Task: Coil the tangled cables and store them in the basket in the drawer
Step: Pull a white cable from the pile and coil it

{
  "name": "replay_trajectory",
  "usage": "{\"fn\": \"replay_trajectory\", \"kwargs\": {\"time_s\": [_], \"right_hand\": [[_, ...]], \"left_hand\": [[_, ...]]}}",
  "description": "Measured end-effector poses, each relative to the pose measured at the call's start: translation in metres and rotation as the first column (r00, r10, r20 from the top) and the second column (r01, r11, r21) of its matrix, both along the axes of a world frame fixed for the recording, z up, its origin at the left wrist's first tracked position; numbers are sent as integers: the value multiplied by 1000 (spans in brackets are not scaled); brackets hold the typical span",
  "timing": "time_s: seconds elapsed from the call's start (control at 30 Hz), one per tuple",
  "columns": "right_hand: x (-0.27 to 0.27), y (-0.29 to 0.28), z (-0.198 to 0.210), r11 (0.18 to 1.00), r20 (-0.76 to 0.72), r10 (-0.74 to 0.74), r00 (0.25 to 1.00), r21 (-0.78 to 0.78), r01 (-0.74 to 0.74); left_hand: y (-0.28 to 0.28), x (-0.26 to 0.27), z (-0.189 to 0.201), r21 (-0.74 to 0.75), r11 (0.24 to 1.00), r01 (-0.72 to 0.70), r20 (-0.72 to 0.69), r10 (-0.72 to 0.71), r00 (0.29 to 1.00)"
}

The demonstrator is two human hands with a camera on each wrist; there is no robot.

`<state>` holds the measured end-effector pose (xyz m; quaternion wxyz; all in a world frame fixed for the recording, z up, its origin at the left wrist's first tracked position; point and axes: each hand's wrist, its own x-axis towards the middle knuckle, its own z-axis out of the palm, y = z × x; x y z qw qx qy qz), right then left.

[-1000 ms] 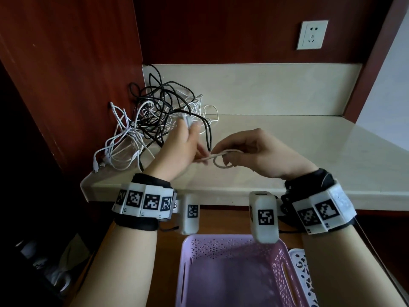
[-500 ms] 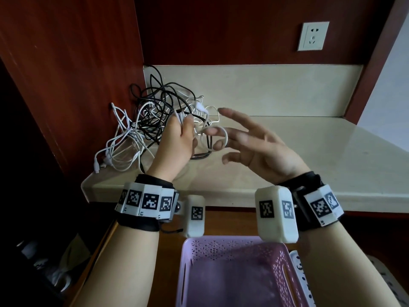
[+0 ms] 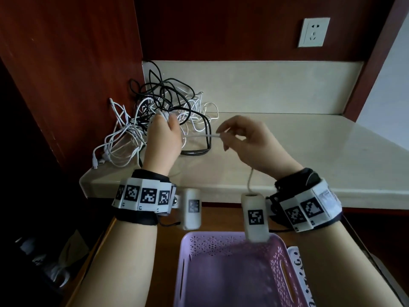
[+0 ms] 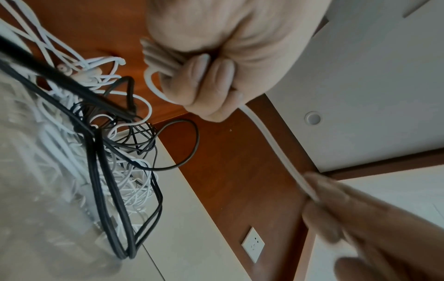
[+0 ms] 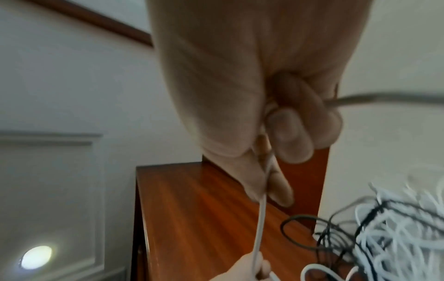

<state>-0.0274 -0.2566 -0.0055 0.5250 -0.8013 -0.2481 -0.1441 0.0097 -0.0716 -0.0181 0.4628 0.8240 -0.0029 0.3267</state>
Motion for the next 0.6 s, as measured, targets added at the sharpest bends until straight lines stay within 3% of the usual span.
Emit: {"fn": "replay_trajectory", "kwargs": {"time_s": [0.1, 0.2, 0.27, 0.33, 0.43, 0.53, 0.6], "right_hand": [[2, -3, -2, 942, 99, -131, 986, -298, 155], [7, -7, -3, 853, 234, -220, 947, -426, 303], [11, -12, -3, 827, 357, -255, 899, -401, 394], [15, -16, -4, 840, 424, -286, 860, -320, 437], [19, -15, -9, 868, 484, -298, 823, -221, 444], [23, -12, -12, 884, 455, -258, 852, -244, 398], [26, -13, -15, 883, 393, -228, 891, -301, 359]], "left_hand": [[6, 3, -1, -64, 998, 7, -85, -12, 996], [5, -2, 3, -234, 963, 130, -173, -173, 970], [2, -11, 7, -349, 887, 303, -282, -408, 868], [-1, -23, 12, -440, 765, 471, -365, -631, 684], [-7, -35, 17, -505, 606, 615, -397, -795, 458], [-10, -41, 21, -518, 522, 677, -377, -850, 368], [-9, -44, 25, -548, 491, 678, -348, -870, 350]]}}
